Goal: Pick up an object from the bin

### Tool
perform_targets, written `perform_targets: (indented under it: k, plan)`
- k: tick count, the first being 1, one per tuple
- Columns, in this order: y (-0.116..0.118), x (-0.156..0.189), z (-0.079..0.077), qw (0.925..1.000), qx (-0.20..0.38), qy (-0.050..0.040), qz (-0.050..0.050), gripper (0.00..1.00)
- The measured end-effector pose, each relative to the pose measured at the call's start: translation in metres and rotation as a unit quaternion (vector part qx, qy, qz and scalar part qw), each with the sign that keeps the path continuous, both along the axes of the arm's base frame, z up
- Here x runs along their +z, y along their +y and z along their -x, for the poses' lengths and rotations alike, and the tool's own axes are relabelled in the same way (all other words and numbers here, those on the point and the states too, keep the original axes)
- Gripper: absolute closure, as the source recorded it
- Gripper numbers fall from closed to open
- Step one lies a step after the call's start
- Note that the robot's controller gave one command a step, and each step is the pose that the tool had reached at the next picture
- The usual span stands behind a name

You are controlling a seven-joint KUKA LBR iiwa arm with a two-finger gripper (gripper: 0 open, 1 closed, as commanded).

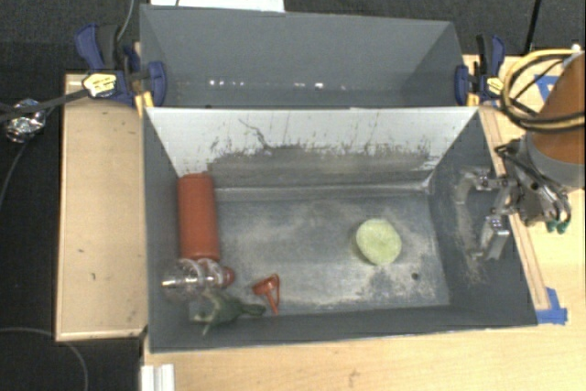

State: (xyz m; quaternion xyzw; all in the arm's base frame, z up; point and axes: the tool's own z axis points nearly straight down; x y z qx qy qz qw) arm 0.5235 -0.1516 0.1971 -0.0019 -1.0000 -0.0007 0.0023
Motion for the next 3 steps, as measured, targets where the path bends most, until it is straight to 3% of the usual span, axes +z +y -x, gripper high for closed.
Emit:
perform_targets:
  k: [1,2,3]
  plan:
    - [0.001,0.005,-0.002,1.0000,0.002,-0.0041,0.001,0.00]
    - [0.000,-0.050,-0.002,0.9999,-0.016,-0.0059,0.001,0.00]
    - [0.004,-0.099,0.008,0.9965,-0.083,-0.0048,0.001,0.00]
